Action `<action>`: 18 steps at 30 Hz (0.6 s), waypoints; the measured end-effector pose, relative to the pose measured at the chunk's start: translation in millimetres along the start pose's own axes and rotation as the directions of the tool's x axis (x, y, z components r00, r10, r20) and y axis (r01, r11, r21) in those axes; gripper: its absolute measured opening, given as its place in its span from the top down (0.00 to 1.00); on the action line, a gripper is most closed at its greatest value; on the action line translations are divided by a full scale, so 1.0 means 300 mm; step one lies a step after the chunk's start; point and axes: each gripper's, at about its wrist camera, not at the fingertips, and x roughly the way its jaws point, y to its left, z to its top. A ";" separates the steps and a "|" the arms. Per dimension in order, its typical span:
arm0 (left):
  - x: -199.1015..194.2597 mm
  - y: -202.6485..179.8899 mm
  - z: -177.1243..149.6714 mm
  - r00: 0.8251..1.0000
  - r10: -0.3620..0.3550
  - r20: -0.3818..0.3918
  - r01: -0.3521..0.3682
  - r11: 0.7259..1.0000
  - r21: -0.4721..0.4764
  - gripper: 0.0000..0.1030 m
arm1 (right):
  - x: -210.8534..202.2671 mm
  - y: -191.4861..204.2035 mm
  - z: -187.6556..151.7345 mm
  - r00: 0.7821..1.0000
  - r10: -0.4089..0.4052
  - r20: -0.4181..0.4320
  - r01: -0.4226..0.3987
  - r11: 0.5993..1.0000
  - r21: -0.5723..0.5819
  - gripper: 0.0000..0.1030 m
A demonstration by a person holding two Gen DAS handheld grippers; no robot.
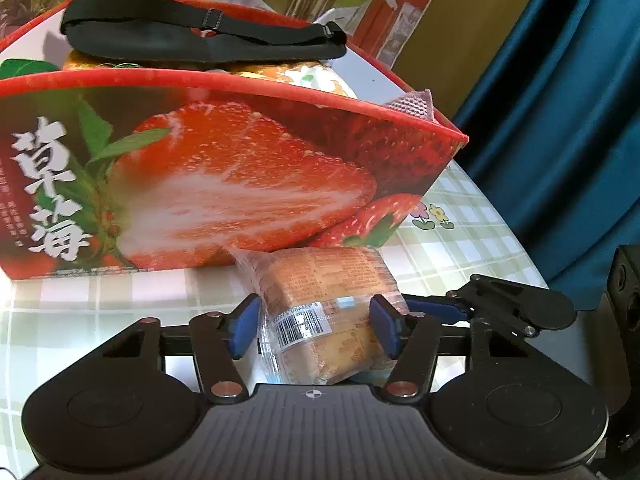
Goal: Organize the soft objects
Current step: 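Close both grippers on the wrapped bread pastry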
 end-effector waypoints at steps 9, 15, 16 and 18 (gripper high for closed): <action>-0.045 0.010 -0.029 1.000 0.000 0.018 0.001 1.000 -0.017 0.41 | -0.004 0.072 0.008 1.000 0.019 0.004 -0.019 1.000 -0.012 0.38; -0.103 0.004 -0.025 0.999 -0.008 0.051 0.008 1.000 -0.001 0.43 | -0.029 0.091 0.030 1.000 0.021 0.009 -0.020 0.999 -0.034 0.40; -0.110 0.002 -0.024 0.998 -0.012 0.057 0.012 1.000 0.000 0.43 | -0.036 0.093 0.034 1.000 0.019 0.012 -0.019 0.999 -0.036 0.40; -0.123 -0.005 -0.021 0.998 -0.017 0.068 0.017 1.000 0.002 0.43 | -0.048 0.097 0.039 1.000 0.015 0.018 -0.015 0.999 -0.041 0.40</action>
